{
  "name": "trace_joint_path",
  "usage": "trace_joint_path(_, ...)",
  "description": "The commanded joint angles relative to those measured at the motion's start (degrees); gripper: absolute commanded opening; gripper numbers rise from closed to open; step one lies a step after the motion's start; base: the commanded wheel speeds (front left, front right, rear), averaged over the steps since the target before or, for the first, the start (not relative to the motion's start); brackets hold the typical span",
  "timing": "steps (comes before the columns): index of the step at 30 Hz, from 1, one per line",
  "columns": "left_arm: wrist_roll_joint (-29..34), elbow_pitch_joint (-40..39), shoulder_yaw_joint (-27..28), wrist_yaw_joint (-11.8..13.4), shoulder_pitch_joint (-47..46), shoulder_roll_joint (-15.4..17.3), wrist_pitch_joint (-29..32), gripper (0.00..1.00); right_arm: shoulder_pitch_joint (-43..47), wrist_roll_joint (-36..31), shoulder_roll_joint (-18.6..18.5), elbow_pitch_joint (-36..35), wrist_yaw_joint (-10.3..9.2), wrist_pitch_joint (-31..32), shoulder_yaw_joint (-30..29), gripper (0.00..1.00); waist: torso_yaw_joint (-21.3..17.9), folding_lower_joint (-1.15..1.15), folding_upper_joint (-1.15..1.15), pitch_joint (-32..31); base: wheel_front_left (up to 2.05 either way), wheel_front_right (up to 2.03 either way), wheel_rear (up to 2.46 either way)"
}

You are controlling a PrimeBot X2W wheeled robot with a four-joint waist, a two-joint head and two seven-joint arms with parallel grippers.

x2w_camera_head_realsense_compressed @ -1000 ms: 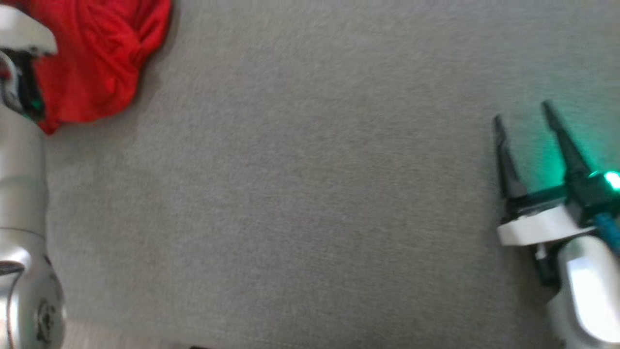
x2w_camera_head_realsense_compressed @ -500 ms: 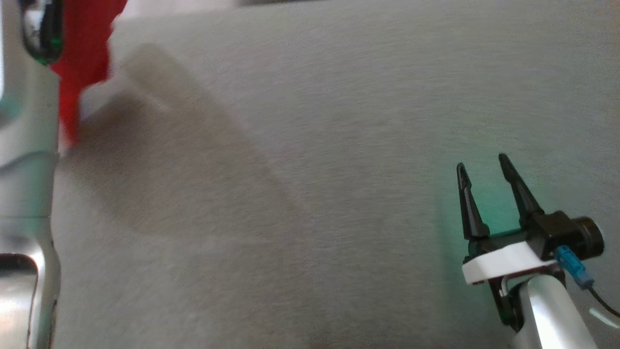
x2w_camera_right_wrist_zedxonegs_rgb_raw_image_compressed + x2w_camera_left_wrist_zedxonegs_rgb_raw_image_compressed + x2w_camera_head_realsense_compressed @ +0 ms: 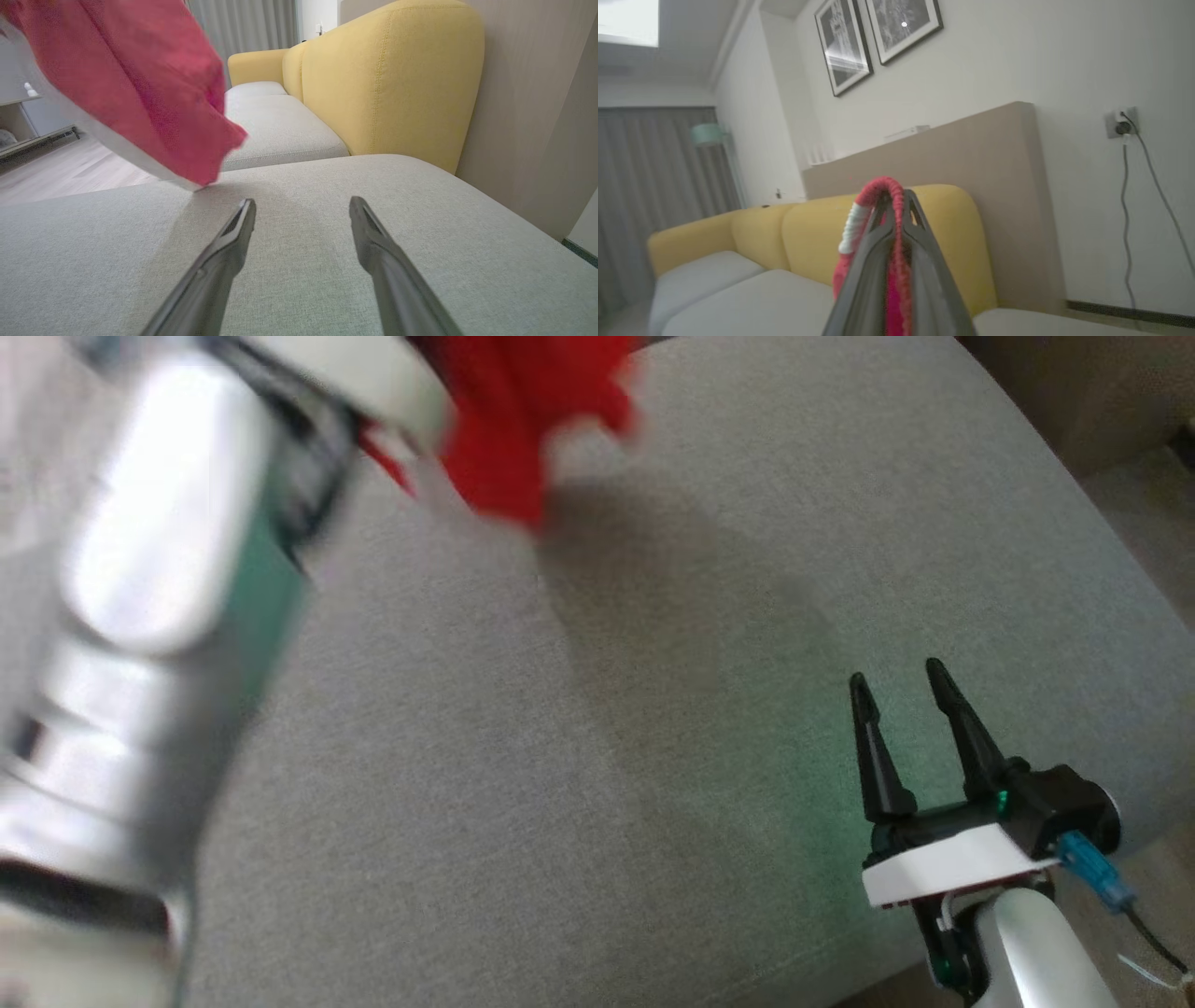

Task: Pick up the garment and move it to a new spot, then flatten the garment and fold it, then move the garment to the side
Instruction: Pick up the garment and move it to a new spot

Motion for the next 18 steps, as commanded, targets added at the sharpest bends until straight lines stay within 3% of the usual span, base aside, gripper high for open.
trace_joint_path(1,-0.67,-1.37,0.44,0.11,1.65,2.07,-0.32,0.0,-1.2,0.41,-0.11,-2.1,-0.04,-0.15,1.56,1.0,0.14,0.02,0.0,1.17,0.0,0.0,0.0)
trace_joint_path(6,-3.82,-1.55,-8.9,0.1,16.3,1.69,-4.01,0.0,-1.35,0.35,-0.11,-2.21,-0.04,-0.15,0.96,1.0,2.36,0.02,0.0,3.1,0.0,0.0,0.0)
trace_joint_path(10,-3.3,2.63,-15.38,0.1,27.61,0.39,-8.07,0.0,-0.76,-0.2,-0.11,-1.77,-0.04,-0.15,-0.35,1.0,5.39,0.02,0.0,3.39,0.0,0.0,0.0)
trace_joint_path(11,-3.36,3.91,-16.65,0.1,29.94,-0.31,-9.05,0.17,-0.51,-0.32,-0.11,-1.64,-0.04,-0.15,-0.6,1.0,6.2,0.02,0.0,3.23,0.0,0.0,0.0)
trace_joint_path(12,-3.69,5.16,-17.11,0.23,31.87,-1.21,-10.15,0.76,-0.19,-0.44,-0.11,-1.54,-0.04,-0.15,-0.87,1.0,7.11,0.02,0.0,2.98,0.0,0.0,0.0)
trace_joint_path(13,-3.87,6.35,-17.29,0.65,33.49,-2.27,-11.15,1.0,0.24,-0.53,-0.11,-1.44,-0.04,-0.15,-1.33,1.0,8.3,0.02,0.0,2.57,0.0,0.0,0.0)
trace_joint_path(16,-3.34,8.8,-16.19,2.84,38.44,-5.4,-13.18,1.0,1.83,-0.39,-0.11,-0.61,-0.04,-0.15,-1.86,1.0,11.76,0.02,0.0,0.35,0.0,0.0,0.0)
trace_joint_path(18,-2.52,6.0,-13.03,4.56,40.9,-6.56,-13.28,1.0,2.58,-0.63,-0.11,-0.37,-0.04,-0.15,-2.2,1.0,13.44,0.02,0.0,-1.11,0.0,0.0,0.0)
